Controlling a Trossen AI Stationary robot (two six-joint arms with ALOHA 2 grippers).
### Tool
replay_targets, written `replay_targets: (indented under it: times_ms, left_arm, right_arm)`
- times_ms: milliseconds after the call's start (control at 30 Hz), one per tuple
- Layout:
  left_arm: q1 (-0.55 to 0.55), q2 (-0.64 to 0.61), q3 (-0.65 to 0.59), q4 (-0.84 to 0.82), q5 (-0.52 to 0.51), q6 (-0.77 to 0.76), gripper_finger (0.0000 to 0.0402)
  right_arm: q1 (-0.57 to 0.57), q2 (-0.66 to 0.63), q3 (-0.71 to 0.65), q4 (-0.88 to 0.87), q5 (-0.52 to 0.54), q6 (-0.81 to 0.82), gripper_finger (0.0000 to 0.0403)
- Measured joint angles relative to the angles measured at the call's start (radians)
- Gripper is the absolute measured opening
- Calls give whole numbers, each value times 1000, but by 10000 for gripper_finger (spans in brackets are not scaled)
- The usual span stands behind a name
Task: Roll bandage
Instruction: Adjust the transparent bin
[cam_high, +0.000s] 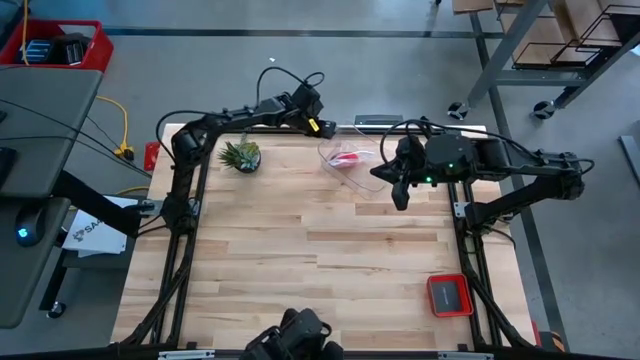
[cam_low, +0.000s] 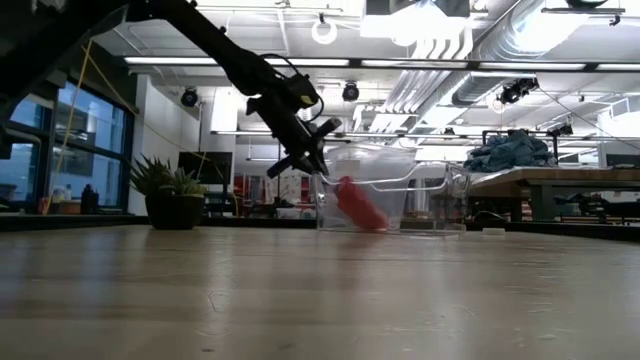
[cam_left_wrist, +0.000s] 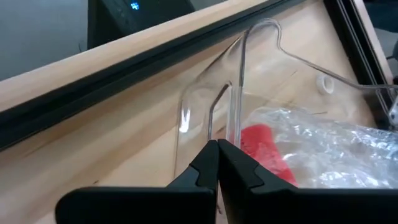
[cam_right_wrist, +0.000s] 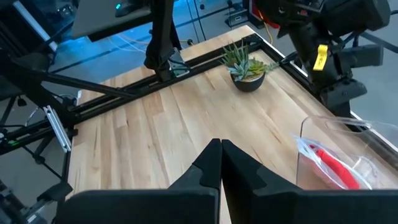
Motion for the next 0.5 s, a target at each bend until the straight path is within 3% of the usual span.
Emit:
replay_targets:
  times_ms: [233,500]
  left_arm:
    - [-35,0,0,-10,27,22,0]
    - [-112,-4,0,-160,179,105,0]
  right_arm:
    - [0,0,0,20,0,-4,0]
    - [1,-1,0,14,0,-6,0]
